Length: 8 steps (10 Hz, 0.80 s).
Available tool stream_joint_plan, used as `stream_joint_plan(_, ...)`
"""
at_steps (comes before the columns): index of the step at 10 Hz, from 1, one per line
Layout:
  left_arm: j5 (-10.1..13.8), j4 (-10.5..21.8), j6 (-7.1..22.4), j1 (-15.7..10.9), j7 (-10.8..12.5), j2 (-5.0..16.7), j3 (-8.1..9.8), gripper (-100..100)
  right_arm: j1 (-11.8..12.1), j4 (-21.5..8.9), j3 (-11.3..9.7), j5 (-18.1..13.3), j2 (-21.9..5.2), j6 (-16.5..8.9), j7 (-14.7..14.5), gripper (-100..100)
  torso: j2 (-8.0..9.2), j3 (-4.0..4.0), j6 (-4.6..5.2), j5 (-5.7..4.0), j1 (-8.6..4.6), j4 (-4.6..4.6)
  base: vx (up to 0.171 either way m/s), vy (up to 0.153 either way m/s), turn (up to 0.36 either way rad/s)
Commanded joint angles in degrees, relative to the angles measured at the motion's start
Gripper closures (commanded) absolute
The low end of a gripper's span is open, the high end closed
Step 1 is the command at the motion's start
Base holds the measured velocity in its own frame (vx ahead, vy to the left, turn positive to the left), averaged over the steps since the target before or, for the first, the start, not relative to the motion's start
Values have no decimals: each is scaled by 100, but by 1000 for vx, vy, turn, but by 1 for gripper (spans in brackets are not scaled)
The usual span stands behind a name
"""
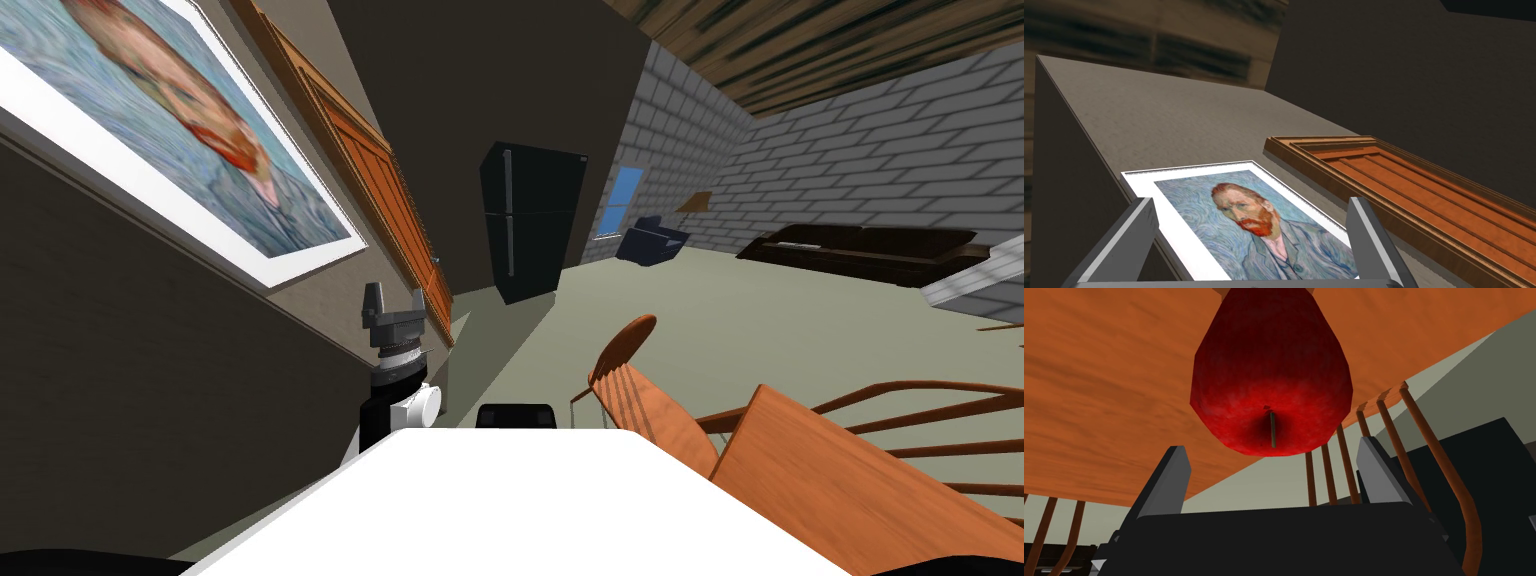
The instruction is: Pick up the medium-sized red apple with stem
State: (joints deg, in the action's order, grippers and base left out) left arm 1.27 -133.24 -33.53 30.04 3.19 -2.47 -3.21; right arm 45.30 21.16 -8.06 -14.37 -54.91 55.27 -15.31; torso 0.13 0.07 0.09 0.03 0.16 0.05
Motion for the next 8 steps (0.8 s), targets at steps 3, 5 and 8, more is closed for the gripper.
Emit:
stream_joint_plan(3, 0, 0, 0, 0, 0, 0, 0, 0, -396, -416, 293, -596, 107, 118, 155, -100, 1, 0, 0, 0, -1, 0, -18, 2, 1)
stream_joint_plan(5, 0, 0, 0, 0, 0, 0, 0, 0, -474, -589, 211, -527, 110, 222, 97, 100, -1, 0, 1, 1, 0, 0, -5, 1, 1)
stream_joint_plan(8, 0, 0, 0, 0, 0, 0, 0, 0, -471, -589, 210, -524, 109, 217, 96, 100, -4, -2, 0, -1, -2, 0, 0, 0, 0)
